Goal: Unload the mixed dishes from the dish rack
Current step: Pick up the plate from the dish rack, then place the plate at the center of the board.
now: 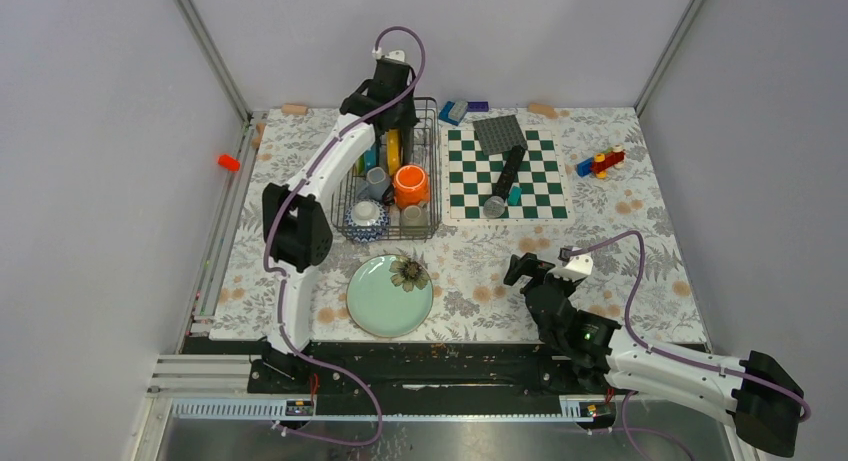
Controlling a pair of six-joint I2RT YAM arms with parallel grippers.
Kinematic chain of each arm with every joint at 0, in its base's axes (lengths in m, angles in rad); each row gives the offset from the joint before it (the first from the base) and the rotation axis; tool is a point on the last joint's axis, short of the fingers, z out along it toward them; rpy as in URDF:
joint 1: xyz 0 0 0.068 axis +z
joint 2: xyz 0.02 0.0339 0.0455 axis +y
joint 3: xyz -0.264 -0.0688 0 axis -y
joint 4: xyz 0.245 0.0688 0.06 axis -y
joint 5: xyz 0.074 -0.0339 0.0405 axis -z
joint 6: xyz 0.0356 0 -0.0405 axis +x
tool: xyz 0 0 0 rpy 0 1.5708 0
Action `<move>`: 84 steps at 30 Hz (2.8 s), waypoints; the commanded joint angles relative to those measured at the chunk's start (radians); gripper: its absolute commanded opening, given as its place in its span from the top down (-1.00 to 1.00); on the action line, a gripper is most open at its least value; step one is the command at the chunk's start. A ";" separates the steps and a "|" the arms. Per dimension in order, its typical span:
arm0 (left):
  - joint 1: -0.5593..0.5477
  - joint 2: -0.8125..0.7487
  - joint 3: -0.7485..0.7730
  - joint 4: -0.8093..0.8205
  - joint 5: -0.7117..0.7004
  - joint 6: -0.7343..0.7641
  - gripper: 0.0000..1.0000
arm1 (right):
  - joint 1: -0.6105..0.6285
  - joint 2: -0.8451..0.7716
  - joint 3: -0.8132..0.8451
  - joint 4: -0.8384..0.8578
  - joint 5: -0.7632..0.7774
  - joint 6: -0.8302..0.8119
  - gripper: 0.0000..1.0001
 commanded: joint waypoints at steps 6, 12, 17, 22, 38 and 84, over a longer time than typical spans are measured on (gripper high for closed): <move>0.005 -0.178 0.086 0.171 -0.058 0.109 1.00 | 0.006 0.006 0.032 0.016 0.064 -0.002 -0.99; 0.005 -0.206 0.084 0.172 0.000 0.117 1.00 | 0.006 0.020 0.038 0.021 0.065 -0.012 -0.99; 0.000 -0.239 0.072 0.172 0.064 0.126 1.00 | 0.006 0.018 0.038 0.023 0.061 -0.016 -0.99; -0.029 -0.277 0.060 0.168 0.087 0.156 1.00 | 0.006 -0.003 0.040 0.011 0.056 -0.019 -0.99; -0.269 -0.509 -0.099 0.114 -0.166 0.290 1.00 | 0.006 -0.136 0.022 -0.049 0.032 -0.003 -0.99; -0.989 -0.780 -0.801 -0.647 -0.855 -0.502 1.00 | 0.006 -0.217 -0.020 -0.052 0.012 0.047 -0.99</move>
